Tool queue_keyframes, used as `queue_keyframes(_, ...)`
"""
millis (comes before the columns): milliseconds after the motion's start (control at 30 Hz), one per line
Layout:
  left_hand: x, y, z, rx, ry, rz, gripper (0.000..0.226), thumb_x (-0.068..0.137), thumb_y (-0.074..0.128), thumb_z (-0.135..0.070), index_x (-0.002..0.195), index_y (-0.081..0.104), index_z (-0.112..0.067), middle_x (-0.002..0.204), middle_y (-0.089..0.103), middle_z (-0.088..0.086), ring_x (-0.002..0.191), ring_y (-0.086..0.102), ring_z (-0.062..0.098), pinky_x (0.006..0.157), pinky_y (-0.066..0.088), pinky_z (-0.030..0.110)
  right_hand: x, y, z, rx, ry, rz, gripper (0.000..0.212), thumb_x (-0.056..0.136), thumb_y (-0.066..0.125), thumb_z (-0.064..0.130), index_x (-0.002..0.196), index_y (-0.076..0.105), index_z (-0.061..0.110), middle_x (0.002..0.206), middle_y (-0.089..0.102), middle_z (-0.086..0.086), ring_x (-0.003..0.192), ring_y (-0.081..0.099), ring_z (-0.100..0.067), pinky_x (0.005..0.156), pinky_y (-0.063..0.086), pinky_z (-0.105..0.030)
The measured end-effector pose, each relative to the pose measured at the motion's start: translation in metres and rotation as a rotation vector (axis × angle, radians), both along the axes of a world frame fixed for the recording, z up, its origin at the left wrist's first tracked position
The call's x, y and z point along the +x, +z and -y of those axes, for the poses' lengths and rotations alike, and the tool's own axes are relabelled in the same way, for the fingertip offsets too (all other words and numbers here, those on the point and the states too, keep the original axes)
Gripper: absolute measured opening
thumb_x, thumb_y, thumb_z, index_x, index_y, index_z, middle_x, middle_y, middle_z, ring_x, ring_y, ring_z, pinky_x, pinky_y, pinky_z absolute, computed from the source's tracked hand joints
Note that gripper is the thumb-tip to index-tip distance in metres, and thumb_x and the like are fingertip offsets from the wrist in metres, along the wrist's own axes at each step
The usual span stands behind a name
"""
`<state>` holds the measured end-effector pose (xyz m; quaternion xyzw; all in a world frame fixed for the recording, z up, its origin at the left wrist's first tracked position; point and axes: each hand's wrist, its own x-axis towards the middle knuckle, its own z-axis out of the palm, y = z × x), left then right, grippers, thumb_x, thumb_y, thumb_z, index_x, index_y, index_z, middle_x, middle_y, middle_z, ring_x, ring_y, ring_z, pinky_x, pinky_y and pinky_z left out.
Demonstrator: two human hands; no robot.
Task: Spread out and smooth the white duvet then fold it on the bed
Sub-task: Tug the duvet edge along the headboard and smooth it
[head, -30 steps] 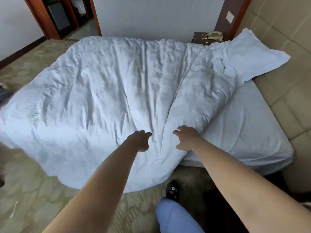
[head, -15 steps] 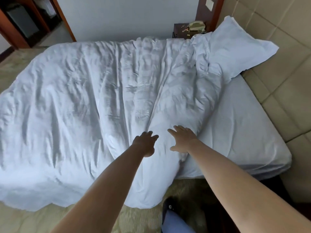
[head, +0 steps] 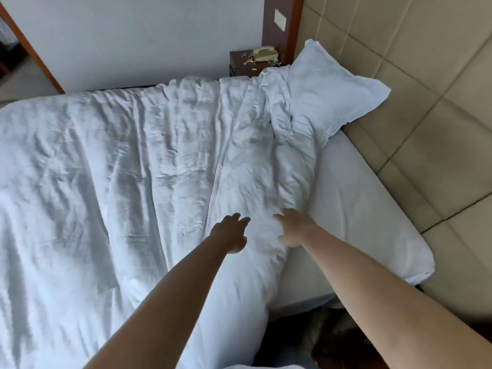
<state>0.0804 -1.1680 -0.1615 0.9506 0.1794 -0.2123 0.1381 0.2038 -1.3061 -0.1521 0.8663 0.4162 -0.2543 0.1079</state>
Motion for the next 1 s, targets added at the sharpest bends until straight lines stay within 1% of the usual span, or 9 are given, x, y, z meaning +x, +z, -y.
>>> queue_keyframes(133, 0.051, -0.006, -0.005, -0.027, -0.05, 0.014, 0.059, 0.096, 0.043, -0.02, 0.15, 0.02, -0.021, 0.157, 0.017, 0.005, 0.141, 0.023, 0.024, 0.11, 0.032, 0.041, 0.036, -0.009, 0.0, 0.019, -0.091, 0.005, 0.058, 0.09, 0.049, 0.028, 0.145, 0.031, 0.021, 0.147, 0.032, -0.005, 0.136, 0.031, -0.023, 0.109, 0.033, -0.035)
queue_keyframes(267, 0.102, -0.024, -0.001, -0.054, -0.065, -0.083, 0.06, 0.095, 0.045, -0.021, 0.15, 0.02, -0.019, 0.156, 0.018, 0.004, 0.141, 0.024, 0.024, 0.11, 0.033, 0.042, 0.081, -0.03, 0.008, -0.01, -0.117, -0.044, 0.058, 0.093, 0.048, 0.031, 0.147, 0.028, 0.021, 0.146, 0.033, -0.006, 0.134, 0.035, -0.025, 0.107, 0.033, -0.034)
queue_keyframes(400, 0.165, -0.051, 0.0, -0.092, -0.024, -0.141, 0.064, 0.094, 0.048, -0.026, 0.151, 0.019, -0.019, 0.157, 0.015, 0.003, 0.142, 0.022, 0.022, 0.11, 0.032, 0.04, 0.147, -0.058, 0.006, -0.032, -0.1, -0.104, 0.049, 0.091, 0.046, 0.018, 0.139, 0.036, 0.016, 0.138, 0.038, -0.01, 0.128, 0.04, -0.028, 0.103, 0.035, -0.037)
queue_keyframes(500, 0.217, -0.073, 0.0, -0.108, 0.051, -0.244, 0.08, 0.091, 0.056, -0.037, 0.153, 0.009, -0.021, 0.16, 0.003, 0.003, 0.145, 0.014, 0.026, 0.112, 0.028, 0.043, 0.194, -0.078, -0.002, -0.007, -0.062, -0.148, 0.05, 0.091, 0.046, 0.014, 0.14, 0.035, 0.017, 0.139, 0.038, -0.008, 0.128, 0.039, -0.028, 0.103, 0.037, -0.039)
queue_keyframes(633, 0.274, -0.108, 0.004, -0.062, 0.128, -0.351, 0.104, 0.079, 0.063, -0.059, 0.153, -0.002, -0.024, 0.16, -0.008, 0.005, 0.146, 0.006, 0.034, 0.116, 0.019, 0.049, 0.245, -0.111, -0.01, 0.04, -0.044, -0.21, 0.04, 0.093, 0.046, 0.015, 0.132, 0.04, 0.015, 0.133, 0.04, -0.007, 0.124, 0.044, -0.028, 0.096, 0.041, -0.04)
queue_keyframes(800, 0.308, -0.16, 0.02, 0.002, 0.244, -0.389, 0.121, 0.07, 0.056, -0.077, 0.15, -0.017, -0.023, 0.157, -0.022, 0.009, 0.14, 0.004, 0.052, 0.112, 0.016, 0.06, 0.284, -0.155, -0.017, 0.058, -0.067, -0.278, 0.051, 0.092, 0.05, 0.011, 0.141, 0.034, 0.016, 0.148, 0.03, -0.004, 0.132, 0.038, -0.026, 0.105, 0.038, -0.041)
queue_keyframes(867, 0.315, -0.177, 0.025, 0.042, 0.291, -0.412, 0.12, 0.072, 0.056, -0.074, 0.149, -0.021, -0.022, 0.156, -0.023, 0.014, 0.138, 0.005, 0.056, 0.109, 0.017, 0.063, 0.291, -0.168, -0.019, 0.098, -0.057, -0.308, 0.055, 0.092, 0.048, 0.008, 0.144, 0.031, 0.015, 0.154, 0.024, -0.002, 0.136, 0.035, -0.025, 0.107, 0.036, -0.04)
queue_keyframes(933, 0.319, -0.193, 0.027, 0.087, 0.289, -0.445, 0.111, 0.079, 0.058, -0.062, 0.149, -0.018, -0.021, 0.156, -0.017, 0.02, 0.136, 0.01, 0.058, 0.107, 0.02, 0.063, 0.294, -0.182, -0.016, 0.158, -0.058, -0.324, 0.056, 0.091, 0.045, 0.003, 0.144, 0.032, 0.016, 0.153, 0.026, 0.0, 0.136, 0.036, -0.023, 0.106, 0.037, -0.039)
queue_keyframes(1000, 0.323, -0.202, 0.022, 0.129, 0.266, -0.422, 0.098, 0.086, 0.061, -0.036, 0.151, -0.009, -0.018, 0.155, 0.005, 0.023, 0.135, 0.025, 0.05, 0.107, 0.032, 0.055, 0.294, -0.192, -0.012, 0.216, -0.074, -0.329, 0.058, 0.089, 0.044, -0.001, 0.143, 0.033, 0.016, 0.152, 0.028, 0.001, 0.136, 0.036, -0.022, 0.104, 0.039, -0.039)
